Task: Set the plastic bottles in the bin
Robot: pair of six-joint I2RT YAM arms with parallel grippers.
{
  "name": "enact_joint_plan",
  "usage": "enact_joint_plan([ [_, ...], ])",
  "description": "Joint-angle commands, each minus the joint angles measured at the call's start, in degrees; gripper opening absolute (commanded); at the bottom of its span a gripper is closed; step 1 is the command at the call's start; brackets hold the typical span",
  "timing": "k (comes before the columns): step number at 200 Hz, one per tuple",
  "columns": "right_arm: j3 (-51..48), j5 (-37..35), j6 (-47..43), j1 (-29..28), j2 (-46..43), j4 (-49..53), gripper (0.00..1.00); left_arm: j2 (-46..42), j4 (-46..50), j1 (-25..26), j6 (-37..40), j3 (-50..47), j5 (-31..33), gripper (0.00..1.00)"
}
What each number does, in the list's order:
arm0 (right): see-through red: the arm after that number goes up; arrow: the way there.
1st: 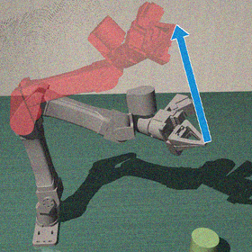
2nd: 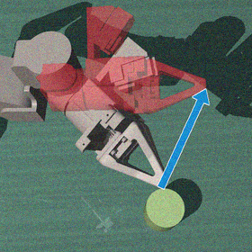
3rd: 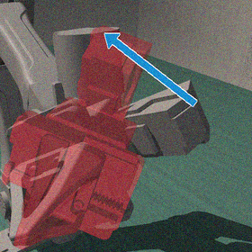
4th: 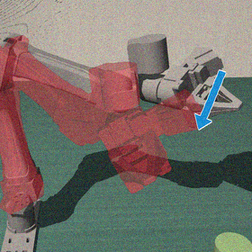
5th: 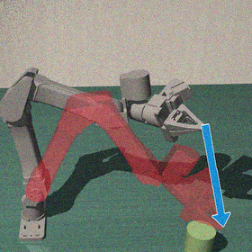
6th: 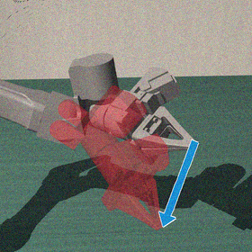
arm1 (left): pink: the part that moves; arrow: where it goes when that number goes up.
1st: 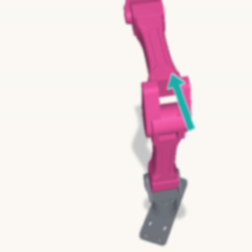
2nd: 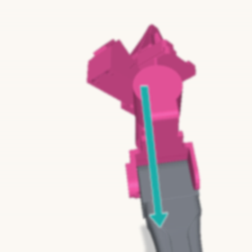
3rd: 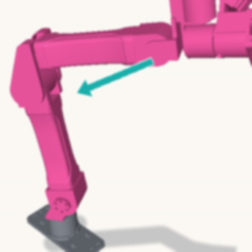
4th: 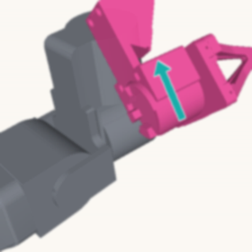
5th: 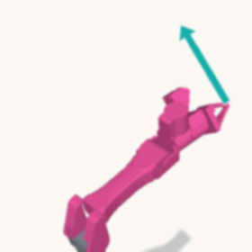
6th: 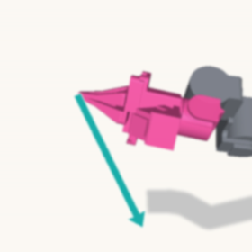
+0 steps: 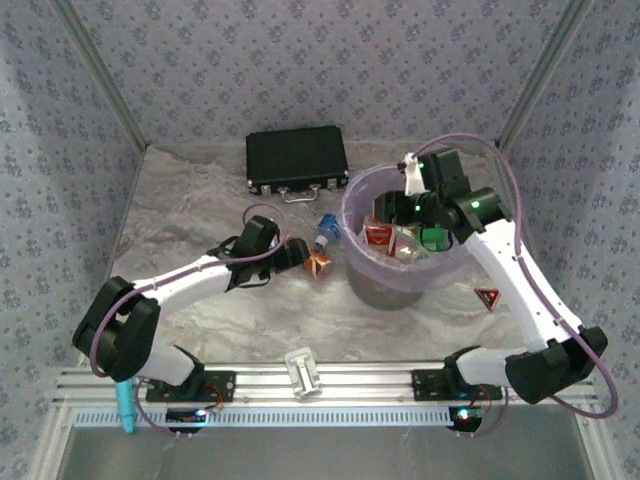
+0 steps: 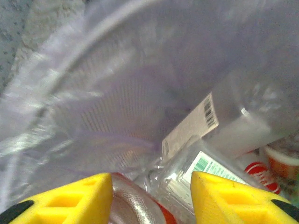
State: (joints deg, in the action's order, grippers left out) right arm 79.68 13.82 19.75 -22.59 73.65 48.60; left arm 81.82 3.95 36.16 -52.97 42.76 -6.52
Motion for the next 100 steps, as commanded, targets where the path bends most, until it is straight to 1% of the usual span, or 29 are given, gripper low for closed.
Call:
enact_joint_plan([
  [1,-3.6,1.1,2.3,-0.3,-1.0,-1.2,0.49,0.6,-3.4,1.2,-5.9,-1.6,-1.6,0.89],
  [33,-0.7,0.2,1.5,-0.1,-0.7,-1.4,0.49,1.1,-8.1,2.6,-11.5,-3.9,-2.4,0.89],
  [48,2.2,-0.3,0.5,0.5,-0.7,-1.0,0.5,1.7,-10.3,3.1,-13.3,-4.3,-2.4,0.92],
  [75,6.1,-0.9,-0.8,2.6,-1.6,-0.5,0.56,3.2,-13.0,3.9,-15.6,-4.3,-2.4,0.97],
  [100,6.8,-0.6,-1.5,5.1,-3.3,-0.4,0.59,5.1,-14.5,4.2,-16.8,-4.0,-2.5,0.97],
])
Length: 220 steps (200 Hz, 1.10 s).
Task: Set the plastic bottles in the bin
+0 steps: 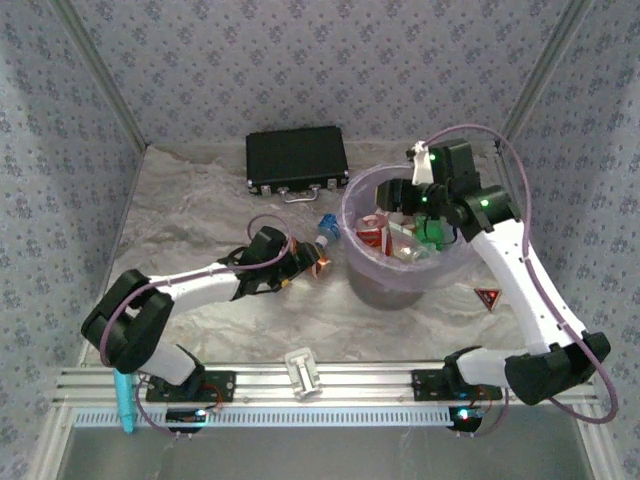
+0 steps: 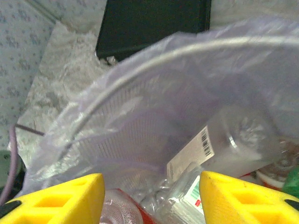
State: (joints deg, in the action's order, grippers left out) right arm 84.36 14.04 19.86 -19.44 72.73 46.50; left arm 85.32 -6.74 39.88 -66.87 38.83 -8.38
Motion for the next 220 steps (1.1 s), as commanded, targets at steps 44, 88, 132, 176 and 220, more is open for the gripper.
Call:
enact_joint_plan([
  [44,0.2,0.4,-2.2,4.9,-4.3,3.0,0.61,6.0,-5.2,1.0,-3.7,2.3,-1.5,0.95],
  [88,-1.0,1.3,-2.4,5.7,-4.4,2.6,0.61,10.1,-8.4,1.5,-5.3,4.0,-2.9,0.94],
  [132,-1.5,1.7,-2.7,6.2,-4.5,2.5,0.61,11.0,-8.4,1.6,-6.1,3.8,-1.9,0.74],
  [176,-2.2,2.6,-2.7,6.5,-4.7,2.0,0.61,8.7,-2.8,1.6,-3.0,5.3,0.5,0.6],
  [220,-0.7,5.5,-3.0,6.7,-5.0,1.1,0.61,1.3,5.5,1.6,5.7,7.1,5.9,0.54],
])
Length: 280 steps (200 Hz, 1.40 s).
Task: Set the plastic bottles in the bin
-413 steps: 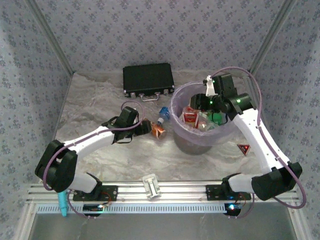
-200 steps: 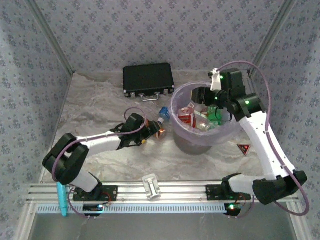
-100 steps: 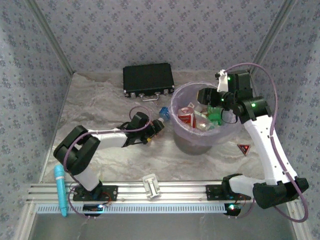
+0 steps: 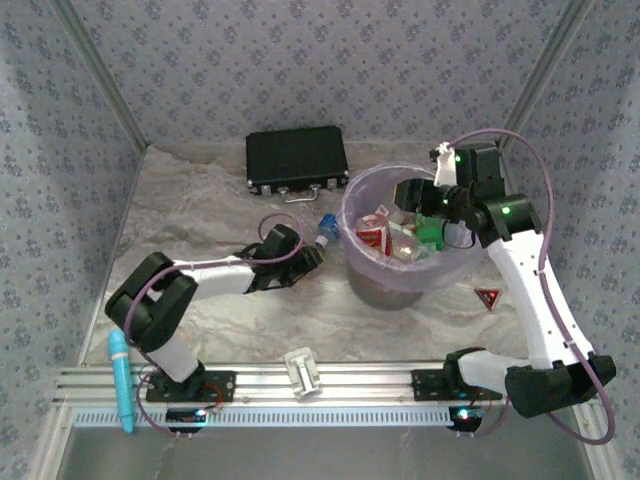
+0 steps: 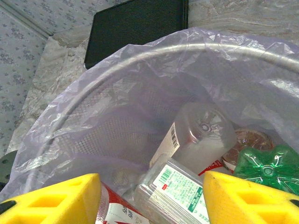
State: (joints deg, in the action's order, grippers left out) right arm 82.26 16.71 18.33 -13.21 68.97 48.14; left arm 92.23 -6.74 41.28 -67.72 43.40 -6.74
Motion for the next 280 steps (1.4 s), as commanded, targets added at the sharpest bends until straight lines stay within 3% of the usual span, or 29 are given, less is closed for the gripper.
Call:
enact_joint_plan([
  [1,1.4,3.0,-1.5,0.5,-1.3,-0.6,0.61,-5.9,5.6,0.2,6.8,2.5,4.4,0.54],
  [57,7.5,15.2,-2.7,0.3,1.2,-2.2,0.61,-17.0,10.2,0.0,25.4,5.0,5.0,0.38],
  [78,10.6,18.8,-3.4,-1.5,3.4,-2.1,0.61,-20.5,10.7,-0.3,33.0,6.2,0.9,0.28],
  [113,15.1,19.7,-3.9,-6.8,7.8,-2.7,0.69,-24.6,11.1,-0.4,41.6,8.3,-7.6,0.26],
  [152,21.4,21.3,-3.6,-11.3,15.0,-3.5,0.76,-27.1,3.7,-0.3,42.6,6.6,-16.5,0.23],
  [191,25.8,21.2,-2.8,-14.0,22.0,-3.1,0.82,-28.4,0.6,-0.3,43.4,5.9,-19.7,0.2],
  [250,26.5,24.1,-1.3,-17.2,26.9,-4.2,0.71,-27.9,0.4,-0.4,44.0,6.8,-20.5,0.17],
  [280,25.7,24.5,-1.0,-17.5,27.1,-4.4,0.54,-27.3,1.3,-0.4,44.1,7.8,-20.1,0.17],
])
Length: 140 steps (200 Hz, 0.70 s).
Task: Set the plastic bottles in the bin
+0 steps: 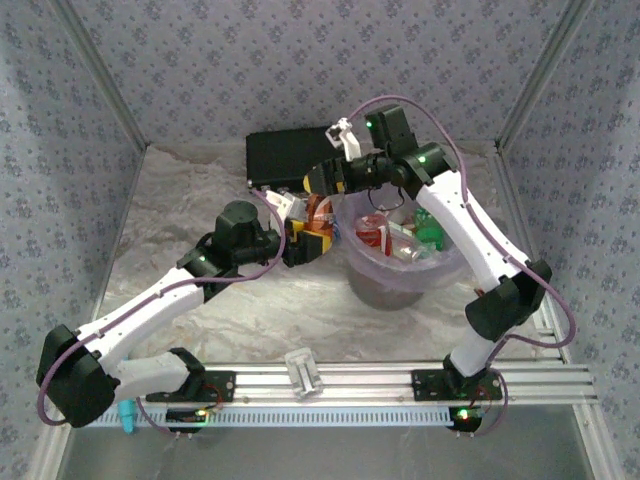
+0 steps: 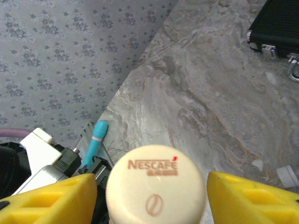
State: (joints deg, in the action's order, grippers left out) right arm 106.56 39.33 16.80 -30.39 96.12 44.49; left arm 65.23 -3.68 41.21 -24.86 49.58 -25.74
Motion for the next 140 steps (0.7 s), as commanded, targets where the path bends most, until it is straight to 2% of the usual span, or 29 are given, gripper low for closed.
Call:
enact_joint_plan([
  [1,1.3,1.8,0.5,-0.3,-0.1,-0.7,0.54,-0.3,-1.7,-0.3,1.2,1.7,-1.1,0.17],
  [23,1.1,0.8,0.7,0.0,-0.8,-0.9,0.42,-0.1,-1.9,-0.3,1.1,1.7,-0.2,0.17],
  [48,1.0,0.0,1.0,0.3,-1.4,-1.1,0.37,0.5,-2.1,-0.3,1.0,2.2,0.7,0.18],
  [72,0.9,-0.2,1.9,0.3,-1.8,-2.6,0.28,0.8,-1.4,-0.3,1.0,3.1,0.4,0.24],
  [86,0.9,-0.6,2.4,0.3,-2.2,-3.9,0.24,0.4,-1.2,-0.3,1.0,3.1,0.6,0.38],
  [96,0.9,-1.0,2.8,0.4,-2.6,-5.1,0.2,0.0,-1.5,-0.3,0.7,2.9,0.9,0.58],
  [104,1.1,-1.2,3.1,0.6,-2.9,-5.8,0.17,-0.3,-2.2,-0.3,0.3,2.4,1.0,0.68],
  [126,2.3,-1.9,3.7,2.0,-3.7,-7.0,0.13,-1.1,-3.8,-0.3,-0.4,1.4,1.3,0.86],
  [140,2.8,-2.3,4.5,3.4,-4.7,-8.4,0.1,-1.6,-4.3,-0.3,-0.6,0.7,1.6,0.9],
])
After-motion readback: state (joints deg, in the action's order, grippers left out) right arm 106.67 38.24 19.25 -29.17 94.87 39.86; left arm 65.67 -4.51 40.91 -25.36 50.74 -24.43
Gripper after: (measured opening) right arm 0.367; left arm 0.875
